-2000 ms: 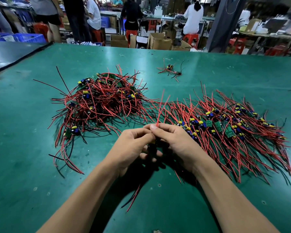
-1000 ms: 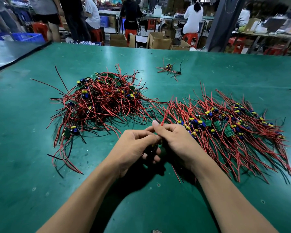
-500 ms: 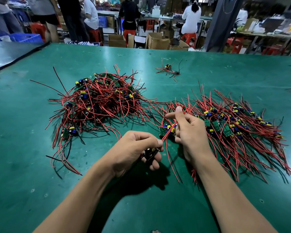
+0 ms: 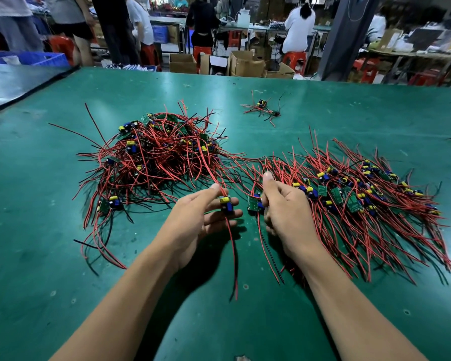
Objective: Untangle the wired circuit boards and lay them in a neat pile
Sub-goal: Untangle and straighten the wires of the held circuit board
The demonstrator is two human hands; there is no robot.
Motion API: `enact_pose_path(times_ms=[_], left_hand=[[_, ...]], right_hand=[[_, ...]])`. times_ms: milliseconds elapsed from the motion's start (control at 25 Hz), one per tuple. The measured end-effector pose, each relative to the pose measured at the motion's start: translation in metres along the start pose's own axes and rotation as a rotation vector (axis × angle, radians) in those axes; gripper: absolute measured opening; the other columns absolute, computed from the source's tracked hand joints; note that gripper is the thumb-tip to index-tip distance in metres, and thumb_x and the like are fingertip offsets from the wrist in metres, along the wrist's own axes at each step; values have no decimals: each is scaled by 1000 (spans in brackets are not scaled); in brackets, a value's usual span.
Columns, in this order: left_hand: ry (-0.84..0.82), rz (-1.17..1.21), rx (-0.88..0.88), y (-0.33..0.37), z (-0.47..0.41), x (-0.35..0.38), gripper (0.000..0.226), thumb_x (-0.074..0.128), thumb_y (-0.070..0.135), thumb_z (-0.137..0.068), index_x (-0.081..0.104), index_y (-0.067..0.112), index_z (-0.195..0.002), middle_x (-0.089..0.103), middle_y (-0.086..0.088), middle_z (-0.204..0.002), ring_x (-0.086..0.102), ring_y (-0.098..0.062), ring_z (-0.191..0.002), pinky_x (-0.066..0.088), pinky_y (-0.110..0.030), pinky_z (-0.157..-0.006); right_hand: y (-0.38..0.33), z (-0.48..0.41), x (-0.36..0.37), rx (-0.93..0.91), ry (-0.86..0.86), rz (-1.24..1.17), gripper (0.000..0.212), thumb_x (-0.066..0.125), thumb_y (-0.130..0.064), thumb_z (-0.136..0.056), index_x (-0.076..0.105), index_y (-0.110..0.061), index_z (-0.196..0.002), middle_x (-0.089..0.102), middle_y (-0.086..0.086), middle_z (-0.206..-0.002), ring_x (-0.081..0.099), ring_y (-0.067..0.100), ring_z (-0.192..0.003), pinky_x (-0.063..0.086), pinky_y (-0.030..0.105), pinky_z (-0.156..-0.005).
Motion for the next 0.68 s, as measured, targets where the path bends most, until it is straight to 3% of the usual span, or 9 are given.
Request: enact_pose_path(times_ms=[120,200,240,280,360,480,600,680], left_hand=[[-24,21,-69,-7,3,8,40,52,39,-98,60,4,-115,73,-17,-107,71,-32,-96,55,-47,-92],[-56,6,-105,-12,6,15,49,48,49,-97,60,8,-121,71,-15,-114,67,-30,-102,50,-47,-98],[-87,14,-116,-14,7,19,54,44,54,-96,59,11,-124,71,-14,-116,66,-26,-101,48,-46,-100],[-125,41,-124,-14,7,24,57,40,58,-96,59,13,-125,72,-12,-114,67,-22,-98,48,-43,-100],[-207,92,-133,-13,8,31,62,32,62,-95,61,15,-122,74,-6,-104,69,-15,-91,50,-34,-95],[-267,136,-140,-15,6,33,63,28,61,-97,66,15,-114,75,-4,-102,69,-11,-89,55,-28,-87],[-145,-32,-40,-14,0,22,41,45,43,-101,69,11,-111,73,-6,-110,69,-15,-89,55,-32,-83],[33,-283,144,-1,-2,3,18,58,24,-98,71,12,-102,73,-7,-95,69,-10,-73,56,-26,-69]], right_hand=[[-8,6,2,-41,5,81,63,47,-54,-102,41,-5,-62,41,4,-53,35,18,-48,28,32,-53],[-17,8,7,-116,-7,92,39,57,-37,-101,63,-14,-70,57,-11,-60,51,10,-55,41,24,-56],[-21,10,9,-143,-26,113,16,64,-28,-98,72,-20,-87,63,-12,-73,58,9,-65,45,18,-63],[-24,11,13,-163,-49,152,10,70,-23,-93,73,-23,-103,63,-12,-86,60,8,-76,46,15,-72],[-26,16,21,-203,-94,264,33,77,-24,-87,69,-26,-119,60,-9,-104,58,3,-92,44,12,-85],[-31,19,26,-263,-74,365,34,75,-18,-88,71,-19,-122,68,-2,-117,60,6,-109,42,19,-101],[-31,15,9,-274,76,411,31,73,-20,-90,72,-14,-120,70,2,-115,61,9,-106,38,15,-98],[-31,11,-6,-264,180,468,31,72,-21,-91,72,-11,-121,68,6,-115,61,15,-107,34,13,-96]])
Point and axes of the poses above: each hand's wrist, its own z-axis away from the middle knuckle, its own x-axis out of the palm, y = z × x, the point moved 9 cm from there along -z, towards the middle knuckle
